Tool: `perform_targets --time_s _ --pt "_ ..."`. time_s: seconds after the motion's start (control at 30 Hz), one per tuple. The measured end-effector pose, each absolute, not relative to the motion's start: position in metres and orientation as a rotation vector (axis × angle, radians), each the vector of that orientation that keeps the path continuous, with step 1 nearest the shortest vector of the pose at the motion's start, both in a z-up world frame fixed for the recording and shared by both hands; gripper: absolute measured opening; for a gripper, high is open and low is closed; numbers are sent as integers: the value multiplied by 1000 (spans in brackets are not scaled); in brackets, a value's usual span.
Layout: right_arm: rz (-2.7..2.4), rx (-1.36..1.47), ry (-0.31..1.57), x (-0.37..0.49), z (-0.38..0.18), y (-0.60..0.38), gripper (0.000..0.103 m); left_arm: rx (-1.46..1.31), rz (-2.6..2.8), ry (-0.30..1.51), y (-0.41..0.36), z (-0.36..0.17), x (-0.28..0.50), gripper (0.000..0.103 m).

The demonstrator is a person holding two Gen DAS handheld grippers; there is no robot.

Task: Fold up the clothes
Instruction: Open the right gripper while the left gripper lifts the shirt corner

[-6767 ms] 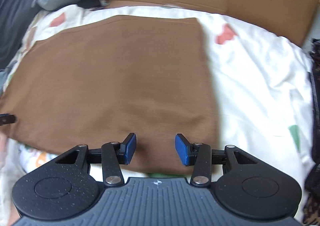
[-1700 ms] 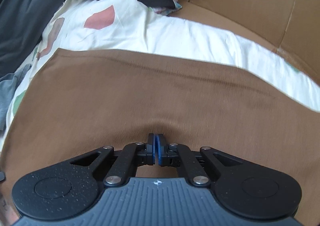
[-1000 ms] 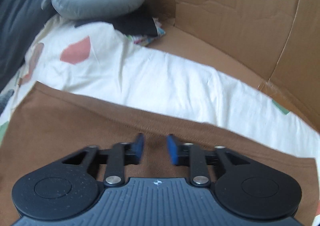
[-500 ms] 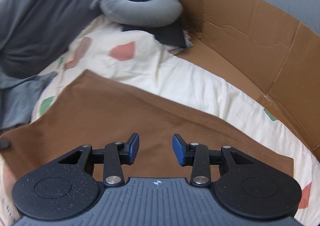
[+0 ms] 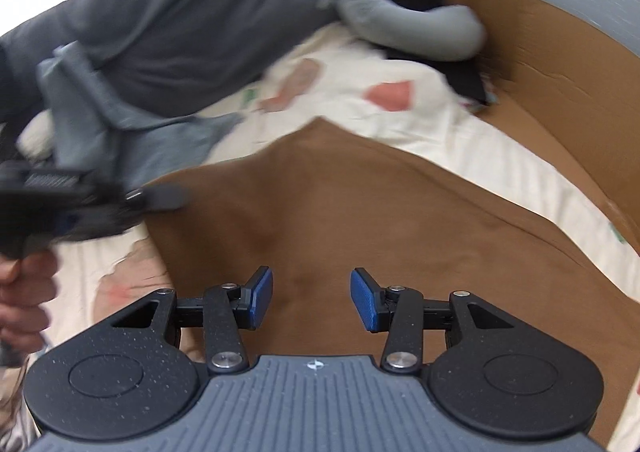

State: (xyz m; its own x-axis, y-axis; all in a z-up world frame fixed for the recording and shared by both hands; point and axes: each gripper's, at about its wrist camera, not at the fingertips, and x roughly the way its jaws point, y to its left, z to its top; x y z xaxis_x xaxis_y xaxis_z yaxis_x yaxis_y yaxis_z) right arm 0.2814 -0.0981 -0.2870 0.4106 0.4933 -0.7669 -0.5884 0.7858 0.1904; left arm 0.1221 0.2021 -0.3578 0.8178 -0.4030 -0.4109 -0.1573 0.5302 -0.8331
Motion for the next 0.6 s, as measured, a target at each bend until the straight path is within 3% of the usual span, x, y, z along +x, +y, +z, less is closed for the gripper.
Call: perform_targets --time_s 0.6 --pt "721 -180 807 269 -280 -47 51 -1096 -137 643 184 -351 143 7"
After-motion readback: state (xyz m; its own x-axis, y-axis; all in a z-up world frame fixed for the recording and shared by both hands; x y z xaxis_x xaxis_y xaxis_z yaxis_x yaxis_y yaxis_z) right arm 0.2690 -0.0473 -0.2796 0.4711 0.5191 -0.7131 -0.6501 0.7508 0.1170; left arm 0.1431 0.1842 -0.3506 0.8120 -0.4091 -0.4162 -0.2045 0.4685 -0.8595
